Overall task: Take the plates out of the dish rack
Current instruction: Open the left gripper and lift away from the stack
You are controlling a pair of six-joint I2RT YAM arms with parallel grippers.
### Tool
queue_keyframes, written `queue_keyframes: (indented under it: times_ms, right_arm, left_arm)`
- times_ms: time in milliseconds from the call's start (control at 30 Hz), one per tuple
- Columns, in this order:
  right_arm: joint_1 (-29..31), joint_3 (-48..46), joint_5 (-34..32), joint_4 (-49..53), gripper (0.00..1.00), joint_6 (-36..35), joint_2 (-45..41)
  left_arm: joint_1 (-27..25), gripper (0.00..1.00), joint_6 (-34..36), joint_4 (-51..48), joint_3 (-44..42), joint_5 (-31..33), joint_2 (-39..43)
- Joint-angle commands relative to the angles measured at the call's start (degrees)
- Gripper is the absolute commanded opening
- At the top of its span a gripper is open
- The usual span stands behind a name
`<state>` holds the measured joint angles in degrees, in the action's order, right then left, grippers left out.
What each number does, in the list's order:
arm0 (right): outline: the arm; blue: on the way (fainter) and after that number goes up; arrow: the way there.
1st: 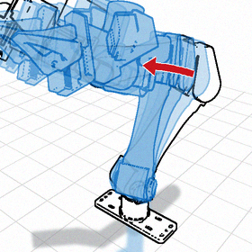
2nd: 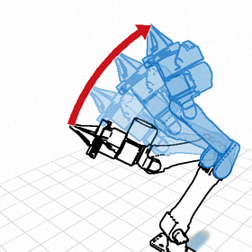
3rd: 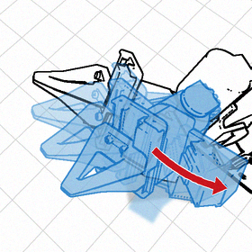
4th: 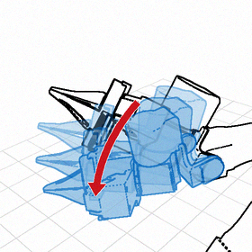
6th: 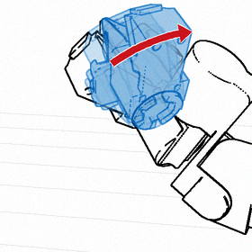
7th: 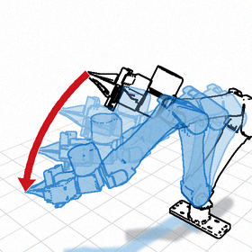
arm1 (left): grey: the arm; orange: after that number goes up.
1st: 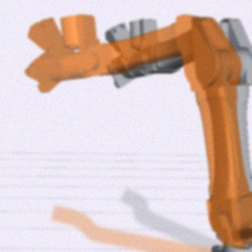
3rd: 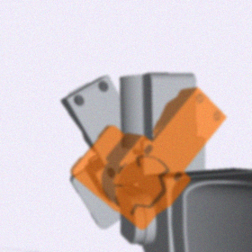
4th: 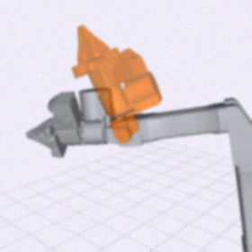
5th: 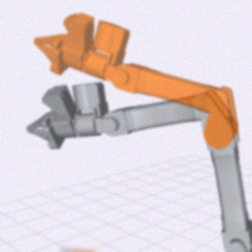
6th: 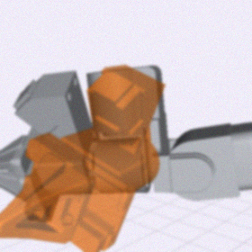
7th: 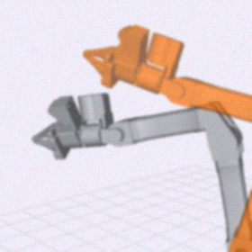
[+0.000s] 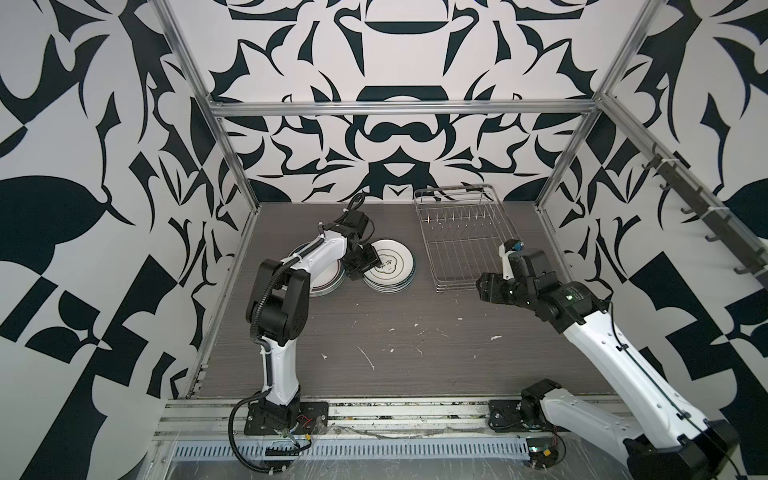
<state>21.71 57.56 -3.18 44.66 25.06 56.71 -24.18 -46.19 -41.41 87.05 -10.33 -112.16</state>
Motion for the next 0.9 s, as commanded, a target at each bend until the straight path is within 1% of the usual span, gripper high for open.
queue_keyframes:
  times_ms: [0,100,267,367,500,533,567,600,667,733,767,800,833,867]
  right_arm:
    - [-0.27,0.16,0.28,-1.43,0.76,-0.83,-0.12]
    - [-0.34,0.61,0.46,-1.58,0.77,-0.95,0.7]
    - [-0.35,2.91,0.39,-2.34,0.78,-1.8,2.22]
    - [-0.35,4.89,-0.06,-3.53,0.78,-2.28,2.53]
    - [-0.35,7.65,-1.68,-5.55,0.8,-2.8,2.62]
    - [-0.36,8.35,-2.25,-6.05,0.83,-2.91,2.55]
    - [-0.36,8.88,-2.64,-6.48,0.89,-2.98,2.61]
    - [-0.34,9.43,-3.33,-7.22,0.9,-3.06,2.55]
    - [-0.34,10.23,-5.43,-8.35,0.99,-2.9,2.53]
    - [-0.29,10.94,-5.81,-9.91,1.0,-3.97,2.52]
    - [-0.36,11.2,-6.58,-10.5,1.0,-4.01,2.44]
    - [-0.33,11.33,-7.32,-11.3,1.0,-3.77,2.35]
    - [-0.36,11.2,-10.26,-12.32,1.0,-3.74,2.06]
    - [-0.36,10.95,-11.44,-13.25,1.0,-3.74,1.73]
  left_arm:
    - [-0.59,0.64,0.93,-2.99,1.46,-0.57,-1.06]
    - [-0.61,0.65,1.24,-4.24,0.97,-0.02,-0.23]
    - [-0.63,0.68,1.79,-5.75,-2.21,3.33,5.0]
    - [-0.61,0.69,2.91,-7.45,-4.8,6.35,10.01]
    - [-0.42,0.7,4.26,-8.9,-7.42,12.4,18.32]
    - [-0.31,0.71,4.85,-8.9,-7.89,13.9,20.37]
    - [-0.11,0.72,5.41,-8.87,-8.22,15.2,22.06]
    - [0.23,0.73,6.14,-8.87,-8.38,16.36,23.98]
    - [0.9,0.75,7.78,-7.99,-8.89,18.92,27.25]
    - [1.79,0.79,9.12,-6.9,-9.81,20.89,30.37]
    - [2.06,0.82,9.68,-6.17,-10.21,21.62,31.71]
    - [2.38,0.88,9.93,-5.54,-10.85,23.4,33.16]
    - [2.64,0.92,10.27,-3.97,-11.71,24.85,34.52]
    - [2.82,0.94,11.01,-2.75,-12.55,26.15,35.7]
